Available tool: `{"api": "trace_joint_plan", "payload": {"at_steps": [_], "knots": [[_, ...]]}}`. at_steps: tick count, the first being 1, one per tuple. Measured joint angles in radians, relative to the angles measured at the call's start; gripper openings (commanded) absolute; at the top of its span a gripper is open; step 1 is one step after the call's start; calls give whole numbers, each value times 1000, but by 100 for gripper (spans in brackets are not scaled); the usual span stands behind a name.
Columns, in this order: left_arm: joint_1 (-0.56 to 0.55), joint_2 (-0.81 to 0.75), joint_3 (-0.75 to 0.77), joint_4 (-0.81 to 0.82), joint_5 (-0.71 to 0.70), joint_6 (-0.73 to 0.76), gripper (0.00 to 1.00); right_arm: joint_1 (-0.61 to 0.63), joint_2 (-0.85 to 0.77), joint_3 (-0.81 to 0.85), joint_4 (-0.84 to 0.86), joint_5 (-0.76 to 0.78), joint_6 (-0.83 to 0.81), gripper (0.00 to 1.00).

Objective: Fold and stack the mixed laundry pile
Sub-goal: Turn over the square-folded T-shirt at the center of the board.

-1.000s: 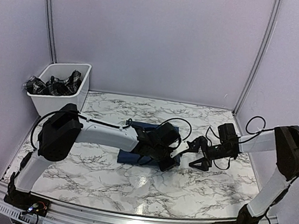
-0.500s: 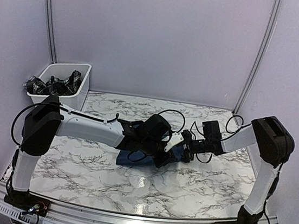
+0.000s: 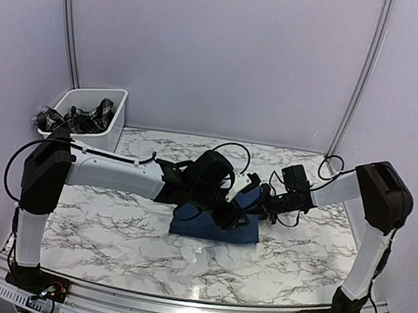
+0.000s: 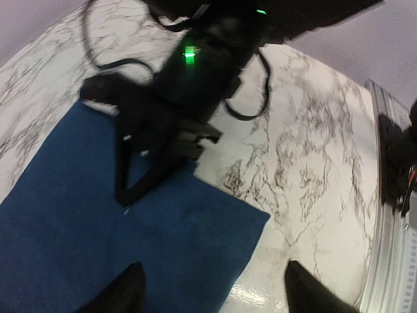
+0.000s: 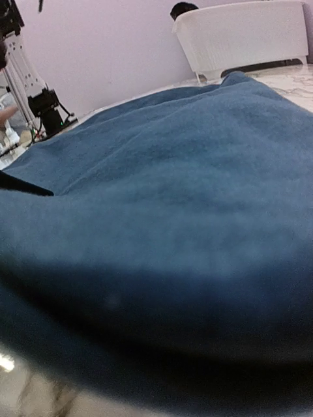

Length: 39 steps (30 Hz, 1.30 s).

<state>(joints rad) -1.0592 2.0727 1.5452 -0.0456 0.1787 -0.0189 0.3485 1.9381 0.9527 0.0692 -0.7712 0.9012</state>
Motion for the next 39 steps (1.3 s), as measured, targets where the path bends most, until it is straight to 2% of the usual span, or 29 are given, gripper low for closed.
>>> {"api": "trace_joint_plan", "payload": {"at_steps": [1, 5, 9, 12, 15, 21, 26, 30, 34, 35, 36, 39], "knots": [[11, -15, -2, -1, 2, -24, 98, -11, -30, 2, -61, 18, -35, 0], [77, -84, -34, 0, 14, -104, 99, -89, -155, 54, -356, 110, -217, 0], [143, -152, -95, -6, 7, -150, 99, -186, -224, 178, -642, 266, -439, 0], [155, -177, -114, -28, -2, -158, 99, -239, -230, 330, -845, 481, -596, 0], [153, -195, -126, -56, -8, -158, 99, -261, -229, 483, -976, 711, -689, 0], [154, -244, -171, -98, -32, -157, 99, -250, -142, 857, -1126, 1054, -793, 0], [165, -298, -242, -122, -81, -158, 99, -154, 5, 1007, -1171, 1204, -840, 0], [180, -351, -310, -137, -117, -167, 99, 27, 160, 1015, -1206, 1246, -841, 0], [194, -398, -361, -146, -145, -185, 99, 212, 321, 1015, -1223, 1213, -814, 0], [197, -407, -370, -147, -150, -188, 99, 245, 350, 1015, -1226, 1195, -805, 5], [200, -413, -375, -148, -153, -192, 99, 287, 383, 1015, -1228, 1166, -793, 14], [207, -428, -390, -147, -154, -202, 99, 368, 438, 1043, -1255, 1106, -756, 49]]}}
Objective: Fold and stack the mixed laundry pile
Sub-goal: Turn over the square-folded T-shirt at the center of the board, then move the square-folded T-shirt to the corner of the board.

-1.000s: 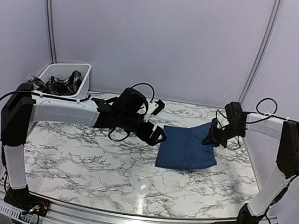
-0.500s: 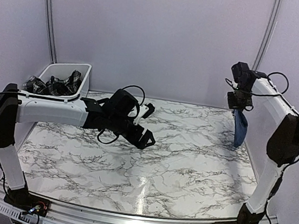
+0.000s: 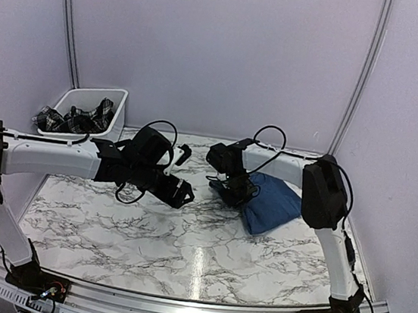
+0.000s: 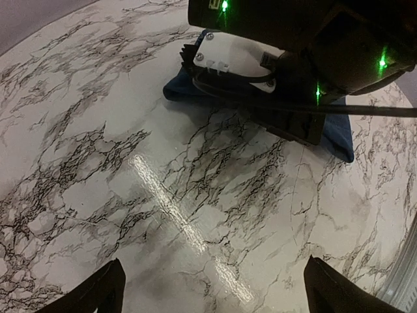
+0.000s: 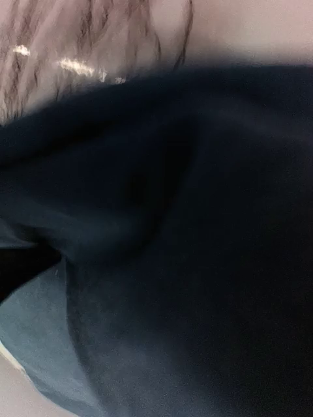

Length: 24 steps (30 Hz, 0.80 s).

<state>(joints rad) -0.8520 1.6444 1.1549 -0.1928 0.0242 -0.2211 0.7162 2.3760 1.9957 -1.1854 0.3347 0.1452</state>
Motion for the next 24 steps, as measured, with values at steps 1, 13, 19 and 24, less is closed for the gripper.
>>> {"api": "trace_joint_plan", "payload": {"at_steps": [1, 13, 19, 24], "knots": [[3, -4, -5, 0, 0, -1, 99, 10, -1, 19, -2, -57, 11, 58], [35, -69, -64, 0, 20, -6, 99, -66, -334, -80, 224, -537, 18, 77], [48, -99, -75, 1, 20, -16, 99, -188, -522, -332, 291, -414, -17, 79], [49, -100, -76, 1, 20, -20, 99, -171, -430, -368, 302, -294, -53, 81]]}}
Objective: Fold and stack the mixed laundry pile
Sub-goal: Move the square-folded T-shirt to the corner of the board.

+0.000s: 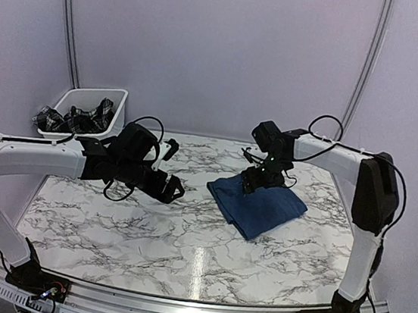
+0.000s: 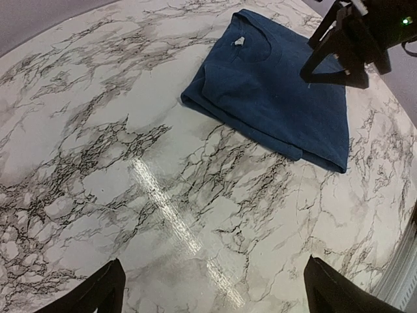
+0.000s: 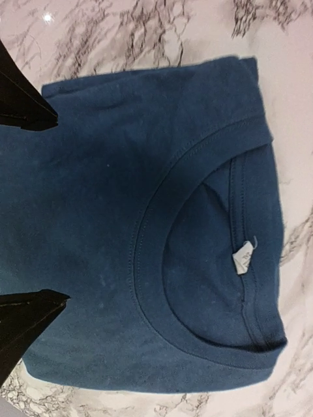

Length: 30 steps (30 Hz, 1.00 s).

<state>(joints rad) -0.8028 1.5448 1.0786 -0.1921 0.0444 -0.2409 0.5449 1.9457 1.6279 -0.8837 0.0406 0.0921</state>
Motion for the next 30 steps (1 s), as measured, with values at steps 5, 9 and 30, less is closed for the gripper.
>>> {"api": "trace_joint_plan", "payload": {"at_steps": [5, 9, 30], "knots": [[0, 0, 0, -2, -2, 0, 99, 2, 174, 58, 4, 47, -5, 84], [0, 0, 4, -19, -11, -1, 99, -13, 248, 91, 8, 60, 27, 84], [4, 50, 91, -76, -28, -3, 99, -484, 331, 299, 43, 67, 160, 87]]}}
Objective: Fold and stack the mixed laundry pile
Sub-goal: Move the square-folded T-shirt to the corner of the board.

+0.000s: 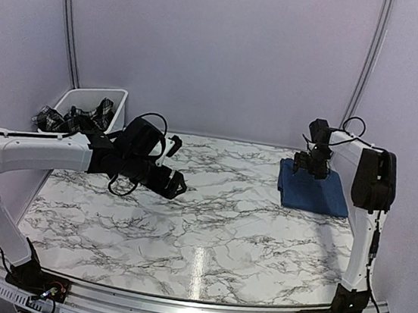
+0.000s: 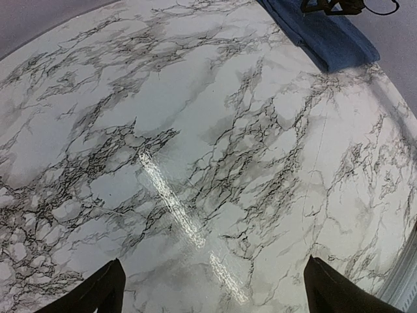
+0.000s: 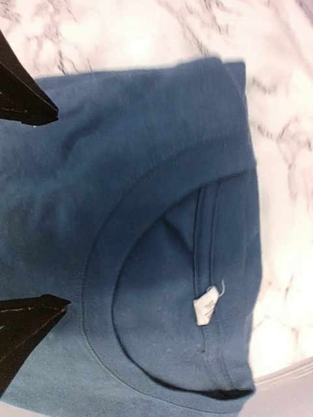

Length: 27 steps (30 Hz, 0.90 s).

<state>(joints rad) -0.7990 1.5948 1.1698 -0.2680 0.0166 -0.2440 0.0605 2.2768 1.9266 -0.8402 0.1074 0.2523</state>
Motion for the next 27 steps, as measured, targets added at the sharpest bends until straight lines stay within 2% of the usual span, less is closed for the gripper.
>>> {"api": "trace_joint_plan", "payload": {"at_steps": [4, 9, 12, 16, 19, 23, 27], "knots": [[0, 0, 0, 0, 0, -1, 99, 24, -155, -82, 4, -55, -24, 91], [0, -5, -6, -1, 0, -5, 99, 33, -491, -417, 15, -106, -26, 93], [0, -7, -11, 0, 0, -8, 99, 26, -580, -581, 26, -110, -18, 95], [0, -8, -14, 0, 0, -11, 99, 12, -566, -739, 36, -114, -25, 97], [0, -8, -16, 0, 0, -11, 99, -5, -505, -774, 40, -116, -63, 98], [0, -8, -18, 0, 0, -11, 99, -14, -417, -726, 47, -79, -114, 99], [0, -8, -19, 0, 0, -11, 99, -27, -316, -591, 47, -72, -171, 99]]}}
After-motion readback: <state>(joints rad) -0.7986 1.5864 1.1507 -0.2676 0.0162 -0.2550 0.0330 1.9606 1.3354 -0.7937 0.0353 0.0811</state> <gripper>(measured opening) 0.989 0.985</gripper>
